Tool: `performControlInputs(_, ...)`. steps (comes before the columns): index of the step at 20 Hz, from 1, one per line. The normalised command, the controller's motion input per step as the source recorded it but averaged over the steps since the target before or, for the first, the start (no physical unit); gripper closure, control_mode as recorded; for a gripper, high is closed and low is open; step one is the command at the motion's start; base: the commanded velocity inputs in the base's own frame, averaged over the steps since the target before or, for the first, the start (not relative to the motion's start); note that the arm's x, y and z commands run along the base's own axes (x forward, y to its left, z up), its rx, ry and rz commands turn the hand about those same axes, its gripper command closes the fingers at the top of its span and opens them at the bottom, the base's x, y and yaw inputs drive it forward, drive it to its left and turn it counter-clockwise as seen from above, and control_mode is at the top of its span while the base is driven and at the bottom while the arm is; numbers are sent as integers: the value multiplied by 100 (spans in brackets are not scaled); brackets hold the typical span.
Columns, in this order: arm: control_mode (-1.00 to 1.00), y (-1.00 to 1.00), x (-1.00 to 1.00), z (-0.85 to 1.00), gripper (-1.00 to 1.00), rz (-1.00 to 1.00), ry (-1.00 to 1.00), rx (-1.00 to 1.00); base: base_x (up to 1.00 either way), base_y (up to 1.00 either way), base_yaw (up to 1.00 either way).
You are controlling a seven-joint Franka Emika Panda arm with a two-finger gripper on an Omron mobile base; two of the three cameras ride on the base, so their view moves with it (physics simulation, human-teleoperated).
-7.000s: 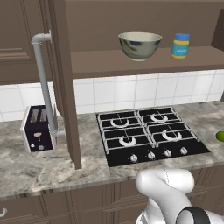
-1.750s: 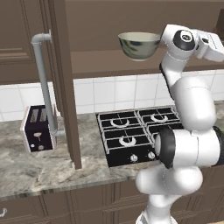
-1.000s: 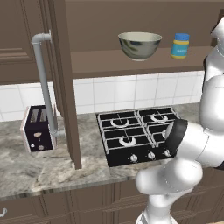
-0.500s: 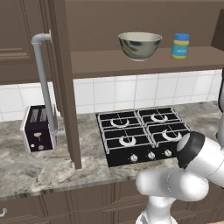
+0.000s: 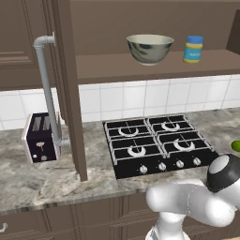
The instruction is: Open the cabinet. Place the bowl and condiment on the counter. Then place the lime and garlic on the cutting board.
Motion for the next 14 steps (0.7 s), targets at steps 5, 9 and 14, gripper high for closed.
performControlInputs(5, -100, 76, 25, 0, -100, 40, 0, 0, 0, 0, 0)
performControlInputs(9, -100, 95, 34, 0, -100, 32, 0, 0, 0, 0, 0)
performControlInputs(14, -100, 83, 34, 0, -100, 30, 4, -1, 0, 0, 0)
